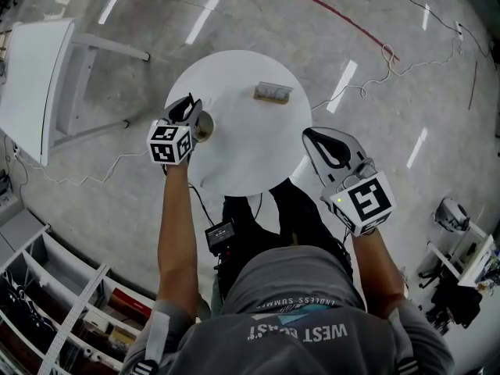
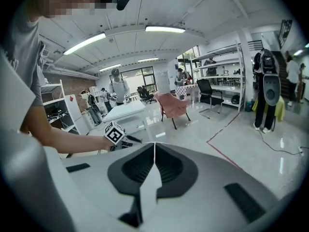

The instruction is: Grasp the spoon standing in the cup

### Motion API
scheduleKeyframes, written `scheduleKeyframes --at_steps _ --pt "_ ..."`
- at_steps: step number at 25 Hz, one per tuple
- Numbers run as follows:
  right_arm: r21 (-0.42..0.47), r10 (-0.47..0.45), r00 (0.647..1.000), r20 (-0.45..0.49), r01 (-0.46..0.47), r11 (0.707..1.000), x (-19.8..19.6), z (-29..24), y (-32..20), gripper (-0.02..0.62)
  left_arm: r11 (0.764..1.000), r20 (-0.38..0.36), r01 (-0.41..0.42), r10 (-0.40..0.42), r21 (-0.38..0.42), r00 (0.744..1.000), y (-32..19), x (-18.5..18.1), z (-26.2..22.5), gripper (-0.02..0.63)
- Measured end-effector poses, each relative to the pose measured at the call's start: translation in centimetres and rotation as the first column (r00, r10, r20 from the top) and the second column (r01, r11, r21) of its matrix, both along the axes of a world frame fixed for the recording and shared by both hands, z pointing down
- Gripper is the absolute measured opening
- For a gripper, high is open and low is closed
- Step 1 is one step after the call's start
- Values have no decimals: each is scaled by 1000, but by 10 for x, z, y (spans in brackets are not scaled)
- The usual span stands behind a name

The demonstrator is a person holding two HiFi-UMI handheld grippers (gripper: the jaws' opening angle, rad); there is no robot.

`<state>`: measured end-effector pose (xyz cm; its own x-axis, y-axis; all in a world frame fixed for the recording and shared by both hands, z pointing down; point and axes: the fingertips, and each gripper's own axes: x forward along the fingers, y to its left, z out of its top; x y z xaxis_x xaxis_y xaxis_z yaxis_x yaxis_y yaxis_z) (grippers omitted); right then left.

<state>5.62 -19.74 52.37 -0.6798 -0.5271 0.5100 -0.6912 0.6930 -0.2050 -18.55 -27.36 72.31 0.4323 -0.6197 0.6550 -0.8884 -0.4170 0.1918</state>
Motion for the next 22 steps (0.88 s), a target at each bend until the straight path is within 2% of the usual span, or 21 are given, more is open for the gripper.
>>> scheduleKeyframes --at_steps 5,22 --pt "9 -3 1000 -1 3 1000 -4 -3 1 5 1000 14 -3 3 2 1000 2 -3 0 46" --pt "72 7 1000 14 -8 997 -17 -30 -2 5 997 -21 -22 23 76 999 6 -3 -45 14"
